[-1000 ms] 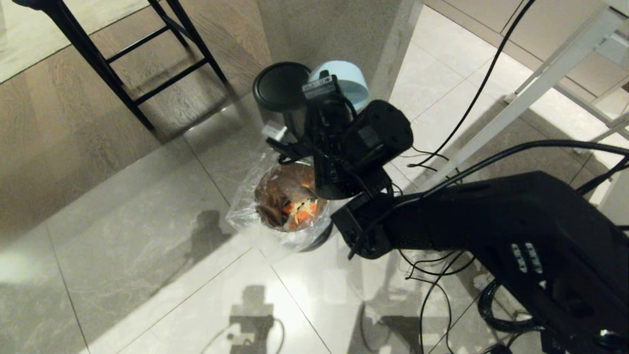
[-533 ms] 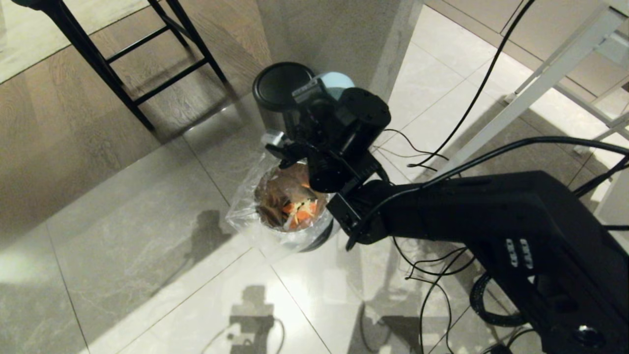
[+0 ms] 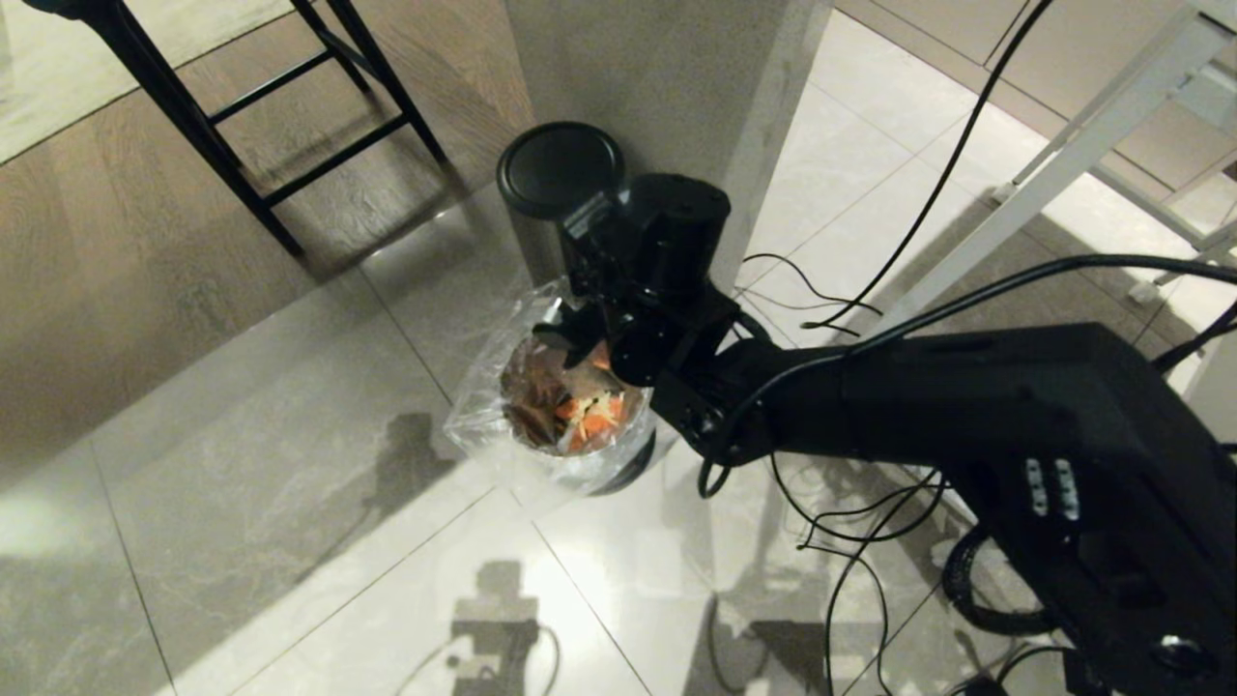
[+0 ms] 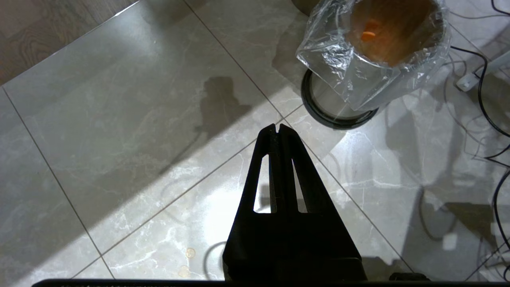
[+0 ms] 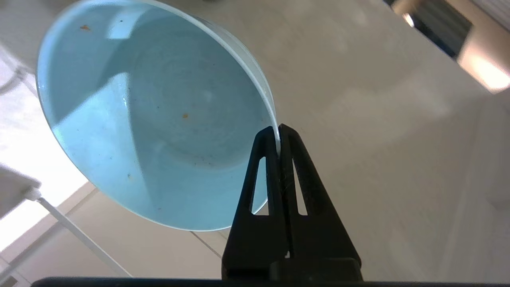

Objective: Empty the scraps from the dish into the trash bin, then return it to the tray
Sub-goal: Put the bowl back to the table

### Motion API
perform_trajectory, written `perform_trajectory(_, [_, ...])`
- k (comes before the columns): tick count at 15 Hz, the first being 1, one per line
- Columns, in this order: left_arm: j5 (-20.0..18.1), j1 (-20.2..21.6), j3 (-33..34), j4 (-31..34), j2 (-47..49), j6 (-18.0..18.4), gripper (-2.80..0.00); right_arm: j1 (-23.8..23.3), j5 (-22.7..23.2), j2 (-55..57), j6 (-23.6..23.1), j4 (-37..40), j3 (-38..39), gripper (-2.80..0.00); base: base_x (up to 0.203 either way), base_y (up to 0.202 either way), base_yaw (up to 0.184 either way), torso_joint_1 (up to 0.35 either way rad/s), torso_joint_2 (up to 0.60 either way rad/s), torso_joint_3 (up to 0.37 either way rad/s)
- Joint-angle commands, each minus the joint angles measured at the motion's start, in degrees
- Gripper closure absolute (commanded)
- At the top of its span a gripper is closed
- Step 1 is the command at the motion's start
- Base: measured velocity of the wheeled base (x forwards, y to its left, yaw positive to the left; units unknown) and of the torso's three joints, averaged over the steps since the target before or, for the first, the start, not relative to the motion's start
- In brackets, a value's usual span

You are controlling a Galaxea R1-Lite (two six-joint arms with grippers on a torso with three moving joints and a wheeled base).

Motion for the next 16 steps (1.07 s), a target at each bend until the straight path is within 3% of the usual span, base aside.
perform_trajectory(1, [0.0,0.0,0.0,0.0,0.1,0.0,0.00,0.0,-0.2,-1.3,0.9,3.1,0.0,0.00,0.000,0.000,0.000,0.000,0.00,0.000])
perform_trajectory(3, [0.0,0.0,0.0,0.1,0.0,0.0,0.00,0.0,-0.1,-3.1,4.7,8.7,0.0,0.00,0.000,0.000,0.000,0.000,0.00,0.000])
perform_trajectory(6, [0.0,0.0,0.0,0.0,0.1,0.0,0.00,0.1,0.6,-4.8,5.8,15.7,0.0,0.00,0.000,0.000,0.000,0.000,0.00,0.000])
perform_trajectory(8, [0.0,0.0,0.0,0.0,0.0,0.0,0.00,0.6,0.7,-4.9,9.8,20.8,0.1,0.00,0.000,0.000,0.000,0.000,0.00,0.000])
perform_trajectory(12, [0.0,0.0,0.0,0.0,0.1,0.0,0.00,1.4,0.7,-5.1,29.1,33.9,0.1,0.00,0.000,0.000,0.000,0.000,0.00,0.000])
perform_trajectory(16, [0.0,0.0,0.0,0.0,0.1,0.0,0.00,1.9,0.7,-6.2,49.8,41.2,0.1,0.00,0.000,0.000,0.000,0.000,0.00,0.000])
